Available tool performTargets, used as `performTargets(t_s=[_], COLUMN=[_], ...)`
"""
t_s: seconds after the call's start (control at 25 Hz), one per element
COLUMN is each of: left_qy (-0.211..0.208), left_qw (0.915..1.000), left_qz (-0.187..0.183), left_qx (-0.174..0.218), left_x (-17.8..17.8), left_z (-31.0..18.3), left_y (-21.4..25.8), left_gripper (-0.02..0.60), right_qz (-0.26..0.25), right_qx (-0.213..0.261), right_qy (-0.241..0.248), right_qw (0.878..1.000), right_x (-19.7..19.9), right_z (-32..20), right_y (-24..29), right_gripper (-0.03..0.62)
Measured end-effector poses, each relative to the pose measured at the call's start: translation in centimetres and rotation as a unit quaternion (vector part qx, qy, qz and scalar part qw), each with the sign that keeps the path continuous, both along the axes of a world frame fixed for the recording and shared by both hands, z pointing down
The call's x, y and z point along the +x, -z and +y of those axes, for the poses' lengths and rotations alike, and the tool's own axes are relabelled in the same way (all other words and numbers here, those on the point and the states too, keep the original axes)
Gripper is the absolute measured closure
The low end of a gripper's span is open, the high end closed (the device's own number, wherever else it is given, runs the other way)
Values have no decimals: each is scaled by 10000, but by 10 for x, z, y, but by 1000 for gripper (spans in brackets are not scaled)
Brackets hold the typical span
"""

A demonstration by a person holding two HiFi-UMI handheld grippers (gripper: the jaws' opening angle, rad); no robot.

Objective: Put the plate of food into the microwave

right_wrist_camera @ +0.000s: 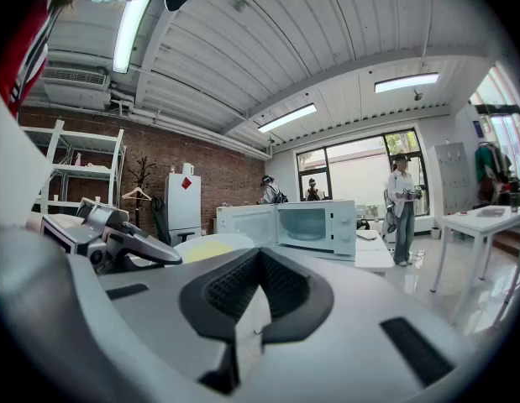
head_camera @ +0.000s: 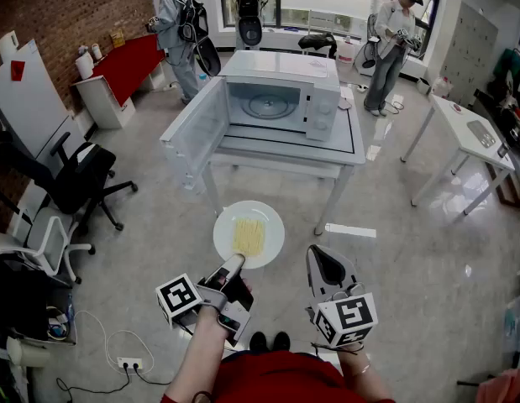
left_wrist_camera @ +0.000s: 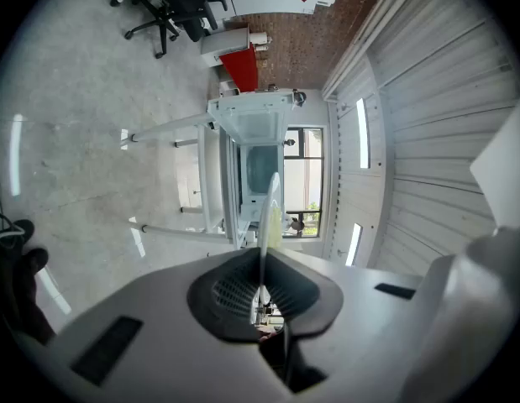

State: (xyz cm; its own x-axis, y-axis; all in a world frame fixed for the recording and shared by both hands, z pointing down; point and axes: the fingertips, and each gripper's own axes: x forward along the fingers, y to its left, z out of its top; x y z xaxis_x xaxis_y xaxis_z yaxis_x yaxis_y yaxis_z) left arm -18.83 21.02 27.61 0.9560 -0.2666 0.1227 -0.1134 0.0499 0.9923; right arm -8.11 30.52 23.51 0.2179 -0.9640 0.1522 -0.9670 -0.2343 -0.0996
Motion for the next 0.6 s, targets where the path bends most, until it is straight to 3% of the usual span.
performTargets(t_s=[0.6], left_qy=[-59], left_qw=[10000], left_qz=[-13], left_qx=[-80], left_x=[4], left_z=[11], left_y=[-4], left_gripper=[561], right_qz=[76], right_qx=[-72], right_qy=[-186], right_qw=[9998], right_x=[6], right_z=[14], right_y=[-4], right_gripper=[580])
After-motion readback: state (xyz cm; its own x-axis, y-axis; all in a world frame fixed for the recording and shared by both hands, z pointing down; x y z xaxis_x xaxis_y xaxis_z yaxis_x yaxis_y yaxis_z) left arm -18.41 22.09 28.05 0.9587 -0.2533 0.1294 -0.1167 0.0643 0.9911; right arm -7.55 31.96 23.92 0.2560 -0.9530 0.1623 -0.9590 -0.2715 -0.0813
